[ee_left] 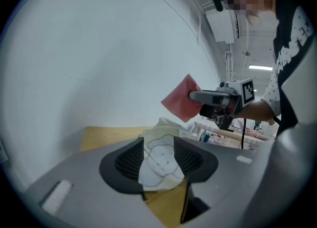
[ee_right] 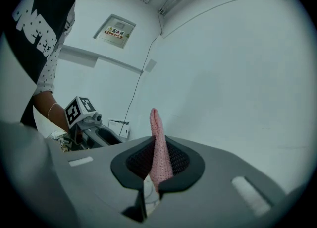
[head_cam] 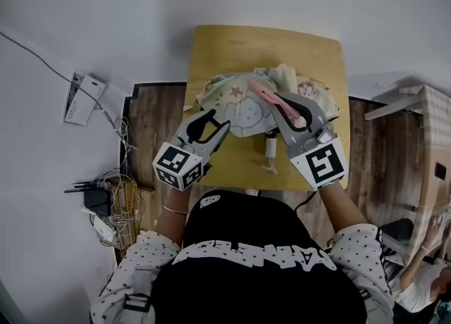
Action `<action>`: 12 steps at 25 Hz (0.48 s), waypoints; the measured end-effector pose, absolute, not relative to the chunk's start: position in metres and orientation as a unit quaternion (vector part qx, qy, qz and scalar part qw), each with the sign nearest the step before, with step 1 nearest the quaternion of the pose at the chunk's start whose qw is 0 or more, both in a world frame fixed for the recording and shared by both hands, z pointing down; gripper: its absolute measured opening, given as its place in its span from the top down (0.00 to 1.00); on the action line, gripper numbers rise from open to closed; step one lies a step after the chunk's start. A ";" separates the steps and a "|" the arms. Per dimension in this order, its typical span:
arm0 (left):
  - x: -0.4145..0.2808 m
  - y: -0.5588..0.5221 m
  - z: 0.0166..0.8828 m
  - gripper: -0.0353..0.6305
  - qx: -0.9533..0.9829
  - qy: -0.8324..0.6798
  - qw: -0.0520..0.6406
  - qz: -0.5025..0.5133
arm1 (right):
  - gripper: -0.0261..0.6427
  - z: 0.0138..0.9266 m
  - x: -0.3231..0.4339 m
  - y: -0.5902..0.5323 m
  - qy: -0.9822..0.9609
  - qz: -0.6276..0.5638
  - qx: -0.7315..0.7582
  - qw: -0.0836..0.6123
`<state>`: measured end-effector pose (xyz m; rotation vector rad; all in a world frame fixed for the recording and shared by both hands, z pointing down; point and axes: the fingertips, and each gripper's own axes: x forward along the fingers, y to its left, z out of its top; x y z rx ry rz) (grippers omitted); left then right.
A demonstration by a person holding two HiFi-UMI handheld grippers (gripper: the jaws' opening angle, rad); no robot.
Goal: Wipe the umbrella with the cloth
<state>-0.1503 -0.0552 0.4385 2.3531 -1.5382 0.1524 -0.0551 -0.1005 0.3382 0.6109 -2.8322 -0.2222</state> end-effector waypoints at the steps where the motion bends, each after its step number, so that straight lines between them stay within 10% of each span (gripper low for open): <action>1: -0.164 -0.055 0.442 0.66 0.825 -0.538 0.161 0.061 | 0.91 0.338 -0.066 -0.096 -0.967 -0.073 0.212 0.117; 12: -0.230 -0.062 0.474 0.70 0.855 -0.482 0.173 0.077 | 0.91 0.387 -0.148 -0.094 -0.941 -0.088 0.275 0.174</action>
